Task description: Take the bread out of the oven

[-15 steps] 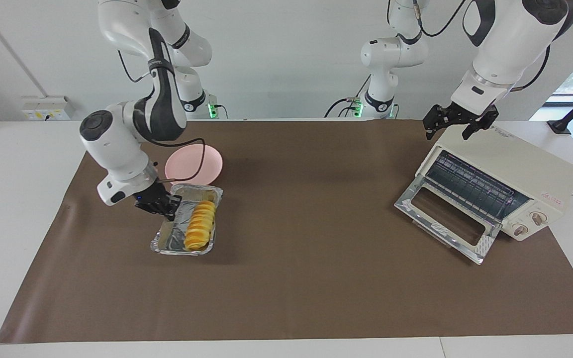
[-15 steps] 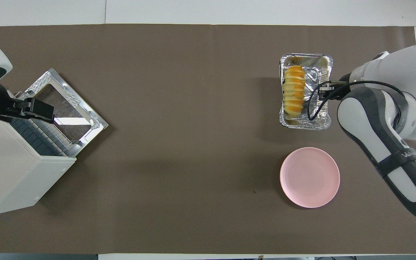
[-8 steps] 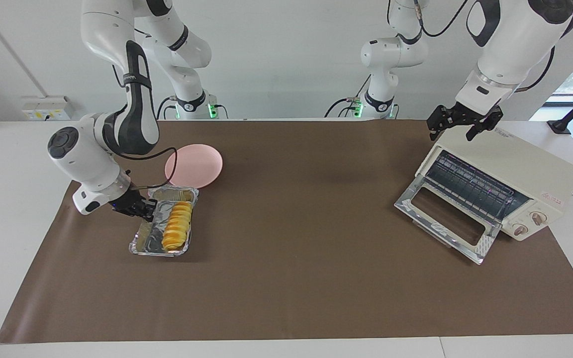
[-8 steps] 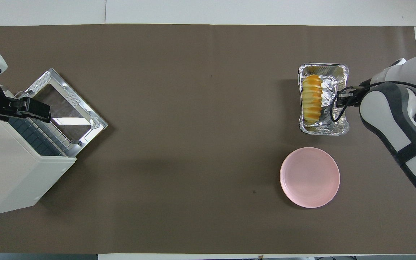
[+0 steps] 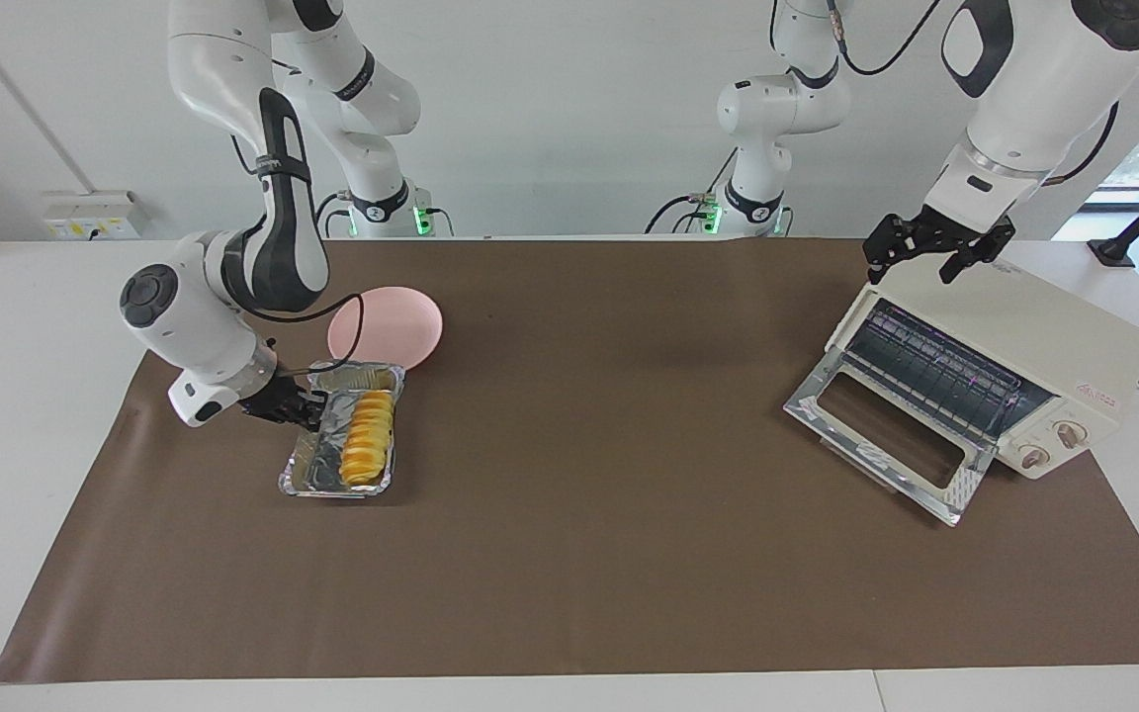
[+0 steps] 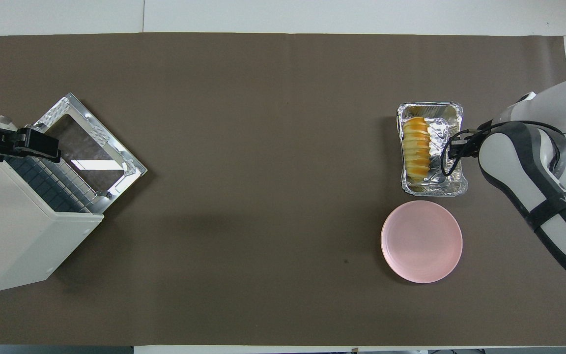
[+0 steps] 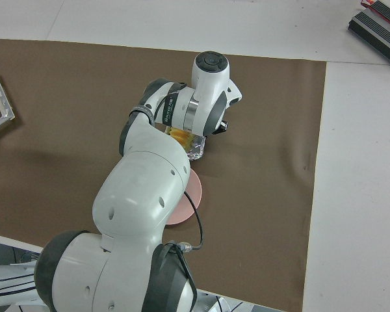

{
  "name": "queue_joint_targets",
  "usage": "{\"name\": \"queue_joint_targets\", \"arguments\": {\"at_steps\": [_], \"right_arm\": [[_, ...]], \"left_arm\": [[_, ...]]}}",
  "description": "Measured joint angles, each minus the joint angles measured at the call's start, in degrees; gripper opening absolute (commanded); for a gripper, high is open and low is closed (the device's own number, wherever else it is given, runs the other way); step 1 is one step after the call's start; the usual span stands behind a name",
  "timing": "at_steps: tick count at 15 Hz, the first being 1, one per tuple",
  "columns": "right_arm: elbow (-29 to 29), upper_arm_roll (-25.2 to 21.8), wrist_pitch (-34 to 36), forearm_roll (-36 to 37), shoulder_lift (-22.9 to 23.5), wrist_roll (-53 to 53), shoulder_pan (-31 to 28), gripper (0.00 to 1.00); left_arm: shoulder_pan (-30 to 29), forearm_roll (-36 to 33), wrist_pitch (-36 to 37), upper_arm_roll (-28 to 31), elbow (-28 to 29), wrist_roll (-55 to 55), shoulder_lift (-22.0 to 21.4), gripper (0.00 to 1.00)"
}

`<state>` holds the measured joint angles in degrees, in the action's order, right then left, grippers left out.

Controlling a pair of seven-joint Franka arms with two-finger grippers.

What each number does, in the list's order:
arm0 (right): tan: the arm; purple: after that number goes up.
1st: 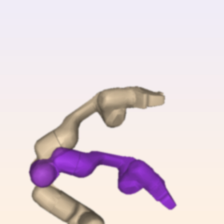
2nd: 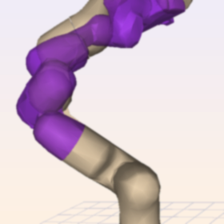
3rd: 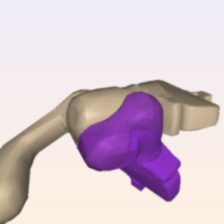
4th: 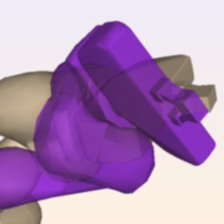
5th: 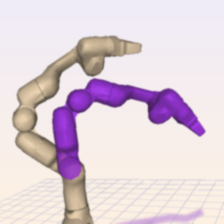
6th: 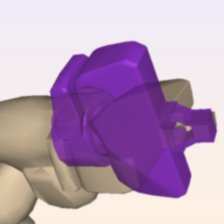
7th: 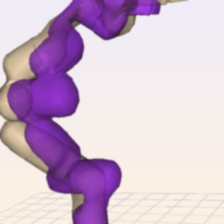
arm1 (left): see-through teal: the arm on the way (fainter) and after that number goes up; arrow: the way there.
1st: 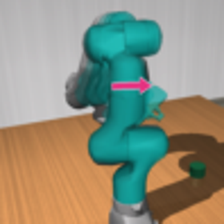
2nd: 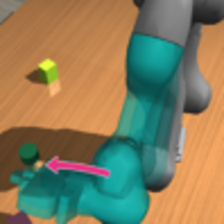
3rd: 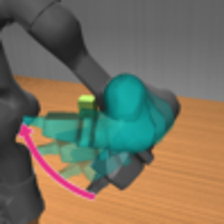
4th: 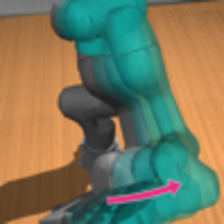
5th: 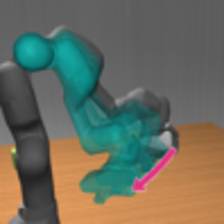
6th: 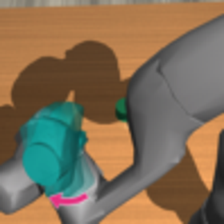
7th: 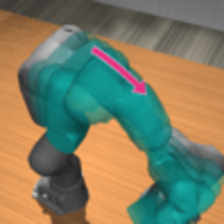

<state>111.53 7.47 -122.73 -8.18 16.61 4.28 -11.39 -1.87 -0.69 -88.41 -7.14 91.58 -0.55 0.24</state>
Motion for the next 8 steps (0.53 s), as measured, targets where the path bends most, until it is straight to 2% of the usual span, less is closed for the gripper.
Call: {"name": "queue_joint_targets", "arguments": {"at_steps": [4,5,7,8], "right_arm": [[0.6,0.0,-1.2,0.0,-0.3,0.0,0.5,0.0],[0.8,0.0,-1.7,0.0,-0.3,0.0,0.7,0.09],[1.0,0.1,-2.2,0.0,-0.3,0.0,1.0,0.11],[1.0,0.1,-2.5,0.0,-0.3,0.0,1.2,0.27]], "left_arm": [[0.0,0.0,0.0,0.0,0.0,0.0,-0.3,1.0],[0.0,0.0,0.0,0.0,0.0,0.0,-0.4,1.0],[0.0,0.0,0.0,0.0,0.0,0.0,-0.5,1.0],[0.0,0.0,0.0,0.0,0.0,0.0,-0.6,1.0]]}}
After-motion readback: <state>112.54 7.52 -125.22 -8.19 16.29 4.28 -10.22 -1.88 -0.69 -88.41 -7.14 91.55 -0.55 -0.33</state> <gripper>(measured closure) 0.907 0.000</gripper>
